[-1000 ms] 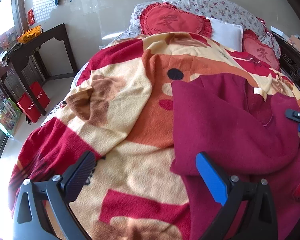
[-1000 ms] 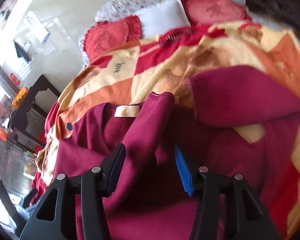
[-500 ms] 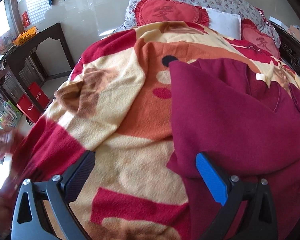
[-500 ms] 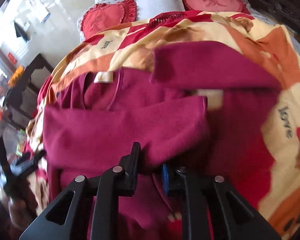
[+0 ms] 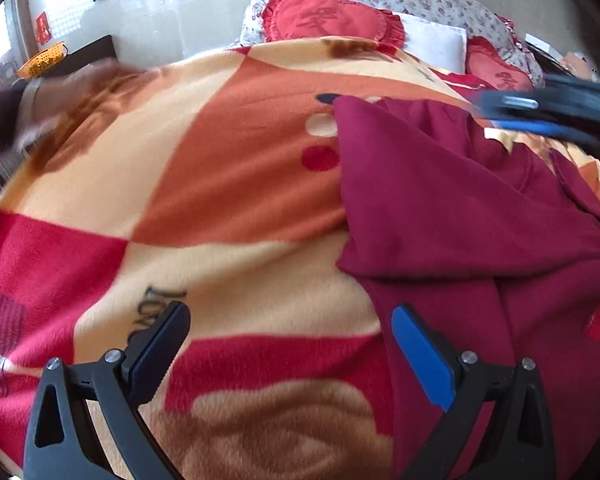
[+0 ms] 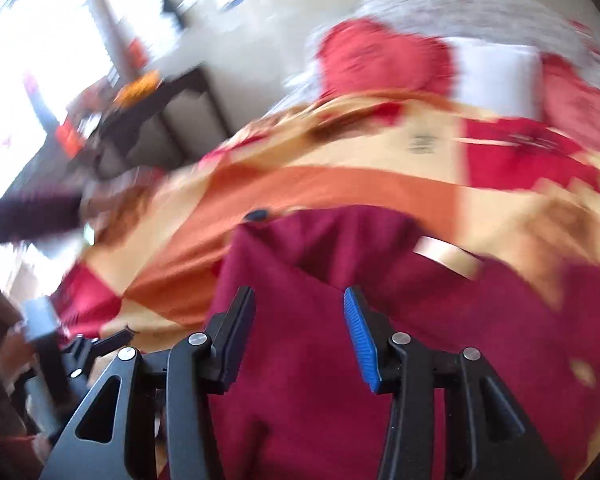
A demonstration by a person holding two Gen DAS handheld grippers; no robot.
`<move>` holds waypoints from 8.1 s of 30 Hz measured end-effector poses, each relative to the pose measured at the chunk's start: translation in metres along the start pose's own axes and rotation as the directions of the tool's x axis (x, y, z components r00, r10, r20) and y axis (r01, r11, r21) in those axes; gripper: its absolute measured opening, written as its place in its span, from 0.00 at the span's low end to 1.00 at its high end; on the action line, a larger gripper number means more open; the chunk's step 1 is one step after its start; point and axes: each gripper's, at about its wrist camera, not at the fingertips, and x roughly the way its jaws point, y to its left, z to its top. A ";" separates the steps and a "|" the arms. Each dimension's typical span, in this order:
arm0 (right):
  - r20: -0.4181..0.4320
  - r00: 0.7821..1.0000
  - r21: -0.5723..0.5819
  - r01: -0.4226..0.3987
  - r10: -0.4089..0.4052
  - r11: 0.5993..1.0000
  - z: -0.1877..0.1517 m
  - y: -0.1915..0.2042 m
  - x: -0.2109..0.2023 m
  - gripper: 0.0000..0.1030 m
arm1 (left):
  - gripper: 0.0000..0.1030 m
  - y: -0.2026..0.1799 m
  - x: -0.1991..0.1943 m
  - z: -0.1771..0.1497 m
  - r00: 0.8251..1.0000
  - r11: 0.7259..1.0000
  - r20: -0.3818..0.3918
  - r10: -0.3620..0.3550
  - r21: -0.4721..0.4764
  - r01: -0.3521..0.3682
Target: Fold small clothes
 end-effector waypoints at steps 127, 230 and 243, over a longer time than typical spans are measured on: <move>0.206 0.977 0.627 -0.096 -0.046 0.773 -0.105 -0.256 -0.171 0.00 | 1.00 -0.096 -0.018 0.040 1.000 0.993 -0.004 -0.030 0.110 0.030; -0.058 0.996 0.349 0.081 -0.065 0.934 -0.268 -0.098 -0.261 0.21 | 0.91 -0.041 -0.087 -0.011 0.999 0.994 0.017 -0.034 0.107 0.032; -0.061 0.997 0.364 0.069 -0.050 0.929 -0.317 -0.084 -0.257 0.24 | 0.91 -0.012 -0.100 -0.110 0.985 0.990 -0.146 -0.091 0.094 0.106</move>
